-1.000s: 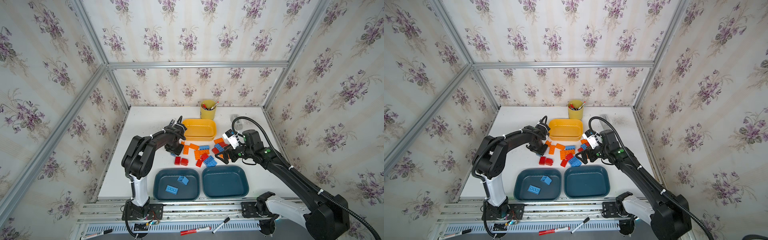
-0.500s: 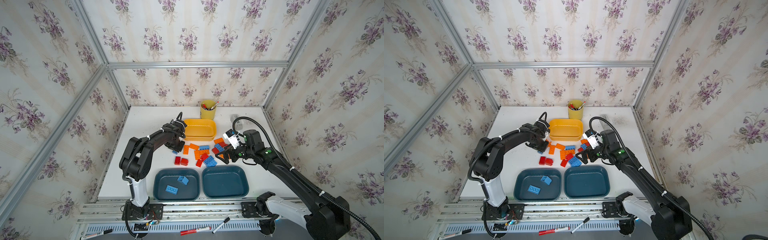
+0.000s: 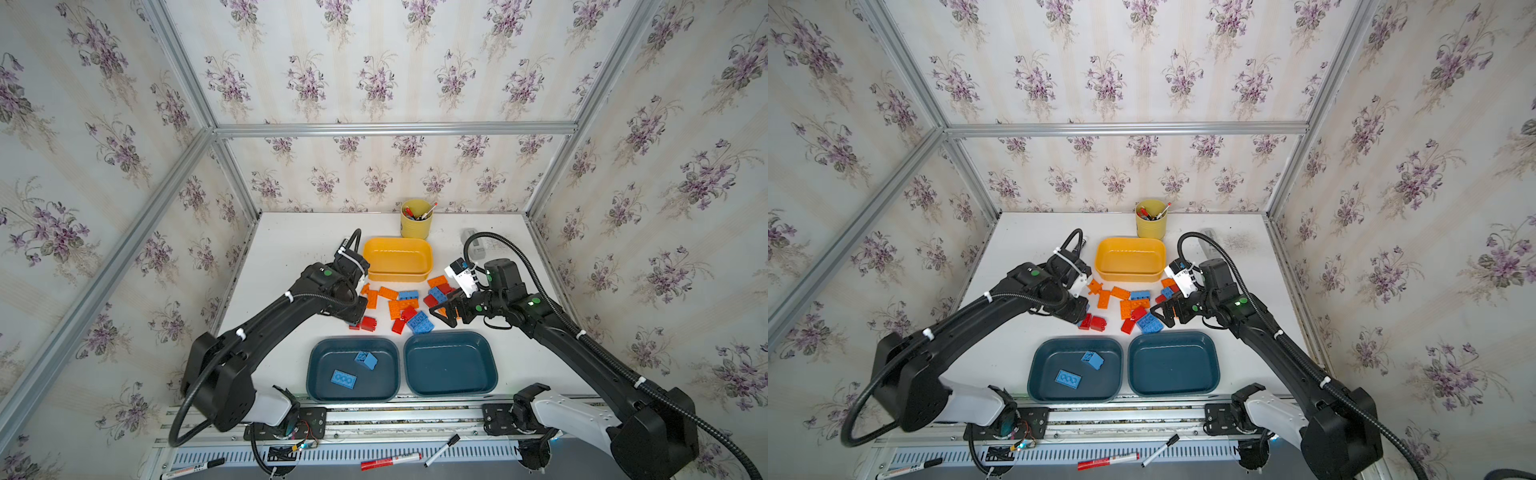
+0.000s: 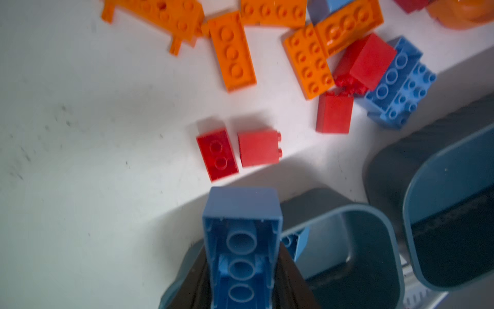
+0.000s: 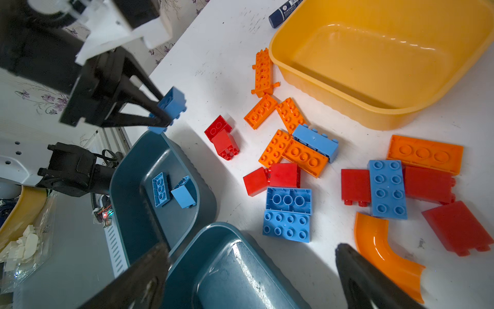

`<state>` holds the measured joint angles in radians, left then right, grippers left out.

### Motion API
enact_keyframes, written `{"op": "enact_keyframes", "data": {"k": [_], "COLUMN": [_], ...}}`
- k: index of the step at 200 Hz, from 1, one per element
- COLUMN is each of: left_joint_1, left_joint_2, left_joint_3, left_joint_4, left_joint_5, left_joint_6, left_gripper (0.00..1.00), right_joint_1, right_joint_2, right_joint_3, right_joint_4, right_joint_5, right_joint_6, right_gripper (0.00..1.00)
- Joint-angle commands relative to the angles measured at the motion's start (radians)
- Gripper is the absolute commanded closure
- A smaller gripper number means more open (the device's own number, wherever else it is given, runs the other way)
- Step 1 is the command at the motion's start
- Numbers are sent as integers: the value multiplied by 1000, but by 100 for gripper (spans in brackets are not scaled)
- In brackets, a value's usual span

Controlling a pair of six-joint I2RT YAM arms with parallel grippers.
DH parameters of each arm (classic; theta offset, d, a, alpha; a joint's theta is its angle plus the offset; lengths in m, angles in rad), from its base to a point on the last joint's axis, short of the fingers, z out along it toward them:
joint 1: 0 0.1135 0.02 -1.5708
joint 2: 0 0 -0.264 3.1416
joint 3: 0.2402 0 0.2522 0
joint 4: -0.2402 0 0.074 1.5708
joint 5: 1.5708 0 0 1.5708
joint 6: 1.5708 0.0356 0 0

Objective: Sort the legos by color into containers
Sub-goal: 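Carry the light blue brick into the nearer teal tray and open the left gripper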

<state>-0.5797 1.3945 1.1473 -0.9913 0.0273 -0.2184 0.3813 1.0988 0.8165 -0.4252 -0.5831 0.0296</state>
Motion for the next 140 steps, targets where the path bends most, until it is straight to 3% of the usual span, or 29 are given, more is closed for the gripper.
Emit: {"op": "enact_keyframes", "data": {"k": [1,49,106,127,140], "left_joint_1": [-37,-86,-92,-89,-89], "left_joint_2": [-93,-251,-174,-133,-118], "left_joint_3": [-66,-270,-353,-366,-353], "left_joint_4": [-94,-63,36,33,27], "left_joint_5": [22,18,-34,-51,-37], "left_joint_6": [-152,-334,-370,-364,-353], "left_gripper": [69,69,67,62,51], "right_joint_1": [-1,-2,0,-1,-2], "right_joint_2": [10,34,32,30,27], "right_joint_3": [6,7,3,0,-3], "right_joint_4": [37,53,54,48,47], "right_joint_5": [-24,-41,-43,-43,-41], "right_joint_6": [1,0,-4,-8,-8], "right_gripper": [0,0,0,0,0]}}
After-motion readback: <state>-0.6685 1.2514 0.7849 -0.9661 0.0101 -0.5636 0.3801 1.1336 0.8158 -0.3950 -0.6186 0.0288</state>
